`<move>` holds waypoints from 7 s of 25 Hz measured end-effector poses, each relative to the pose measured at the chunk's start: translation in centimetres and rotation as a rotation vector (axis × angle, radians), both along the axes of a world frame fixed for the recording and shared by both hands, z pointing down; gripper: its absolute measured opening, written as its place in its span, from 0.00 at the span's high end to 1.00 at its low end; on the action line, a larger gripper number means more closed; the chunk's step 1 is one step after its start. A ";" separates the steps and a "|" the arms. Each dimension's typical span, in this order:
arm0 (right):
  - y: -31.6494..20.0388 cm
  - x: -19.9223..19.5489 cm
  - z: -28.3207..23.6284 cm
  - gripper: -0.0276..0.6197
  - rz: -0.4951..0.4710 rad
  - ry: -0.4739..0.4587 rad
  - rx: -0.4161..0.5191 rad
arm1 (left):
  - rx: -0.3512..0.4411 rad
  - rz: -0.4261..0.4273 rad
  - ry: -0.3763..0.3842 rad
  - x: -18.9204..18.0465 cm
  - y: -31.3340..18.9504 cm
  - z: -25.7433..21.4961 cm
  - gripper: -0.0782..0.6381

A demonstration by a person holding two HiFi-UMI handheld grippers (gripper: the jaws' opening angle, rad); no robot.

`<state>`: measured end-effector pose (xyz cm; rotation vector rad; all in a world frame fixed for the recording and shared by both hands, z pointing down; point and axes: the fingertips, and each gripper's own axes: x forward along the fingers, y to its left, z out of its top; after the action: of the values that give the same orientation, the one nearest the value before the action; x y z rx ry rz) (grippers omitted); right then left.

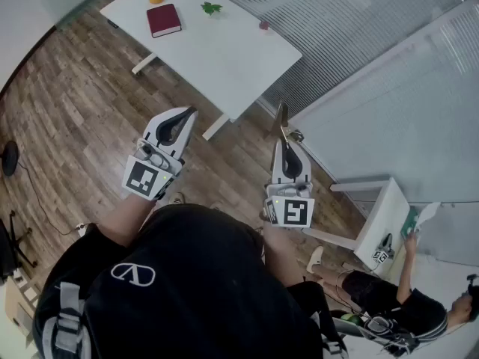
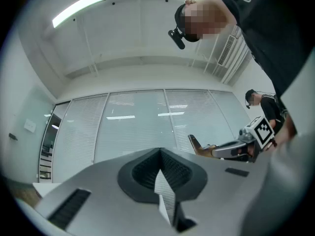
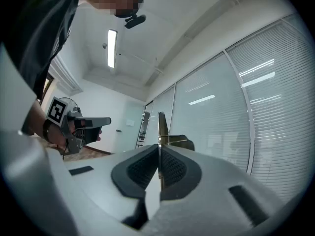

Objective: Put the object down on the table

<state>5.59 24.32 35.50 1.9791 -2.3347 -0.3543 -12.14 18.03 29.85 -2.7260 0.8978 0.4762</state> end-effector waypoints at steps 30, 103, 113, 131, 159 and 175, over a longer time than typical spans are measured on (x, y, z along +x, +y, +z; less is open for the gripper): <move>-0.9 3.6 0.0 0.95 -0.135 -0.101 0.020 | -0.046 -0.076 -0.100 3.4 -0.6 3.1 0.88; -52.1 11.2 29.0 0.95 -0.328 -1.146 -0.835 | -0.167 -0.040 -0.161 11.6 -46.0 7.9 0.88; -53.1 9.9 37.2 0.95 -0.294 -1.172 -1.067 | -0.188 -0.056 -0.169 11.3 -46.0 8.8 0.88; -53.9 8.6 41.8 0.95 -0.218 -1.169 -1.226 | -0.222 -0.056 -0.191 11.2 -45.9 10.3 0.88; -52.8 16.3 22.6 0.88 -0.256 -0.840 -0.752 | -0.216 0.006 -0.166 12.8 -45.5 9.1 0.88; -46.2 14.5 0.8 0.95 -0.021 0.077 -0.152 | -0.100 0.069 -0.159 16.0 -43.8 5.0 0.88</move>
<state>20.10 -21.86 36.31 1.8408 -2.2636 -0.2422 3.86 -25.78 34.84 -2.8449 0.8090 0.2284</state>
